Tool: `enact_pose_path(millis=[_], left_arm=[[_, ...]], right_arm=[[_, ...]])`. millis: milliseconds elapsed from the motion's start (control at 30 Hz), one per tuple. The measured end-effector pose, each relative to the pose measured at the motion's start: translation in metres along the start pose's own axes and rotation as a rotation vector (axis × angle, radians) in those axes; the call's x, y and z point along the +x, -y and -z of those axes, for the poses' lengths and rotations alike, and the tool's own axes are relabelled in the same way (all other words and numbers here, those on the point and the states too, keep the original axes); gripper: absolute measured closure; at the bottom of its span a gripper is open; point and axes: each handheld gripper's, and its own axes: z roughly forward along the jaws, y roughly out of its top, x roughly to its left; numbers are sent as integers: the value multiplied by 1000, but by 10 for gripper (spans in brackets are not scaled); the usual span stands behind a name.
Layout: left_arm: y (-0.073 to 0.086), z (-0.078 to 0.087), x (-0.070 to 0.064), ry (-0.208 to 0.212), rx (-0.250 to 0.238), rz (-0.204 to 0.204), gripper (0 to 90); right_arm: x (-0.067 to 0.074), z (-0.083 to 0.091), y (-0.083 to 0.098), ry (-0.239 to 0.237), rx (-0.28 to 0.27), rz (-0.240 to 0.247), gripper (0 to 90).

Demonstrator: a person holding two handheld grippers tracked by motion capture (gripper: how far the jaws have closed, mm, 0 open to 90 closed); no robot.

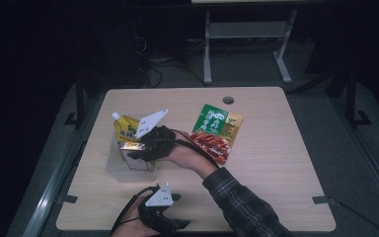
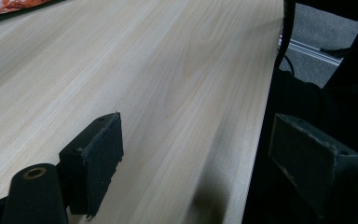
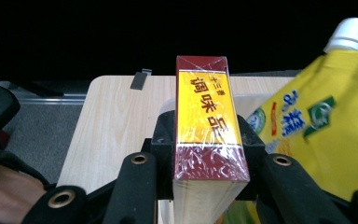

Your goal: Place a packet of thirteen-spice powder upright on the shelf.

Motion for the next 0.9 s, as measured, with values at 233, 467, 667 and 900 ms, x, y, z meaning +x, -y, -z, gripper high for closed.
enact_pose_path(millis=[233, 467, 667, 900], left_arm=[[0, 1, 1, 4, 16, -19, 167], [-1, 1, 0, 2, 15, -14, 167], [-1, 1, 0, 2, 15, -20, 167], [0, 1, -1, 3, 12, -5, 167]], right_arm=[[2, -20, -3, -5, 6, 8, 676], [1, -37, 3, -12, 26, 10, 674], [0, -51, 11, -22, 43, 10, 672], [0, -62, 17, -36, 53, 5, 671]])
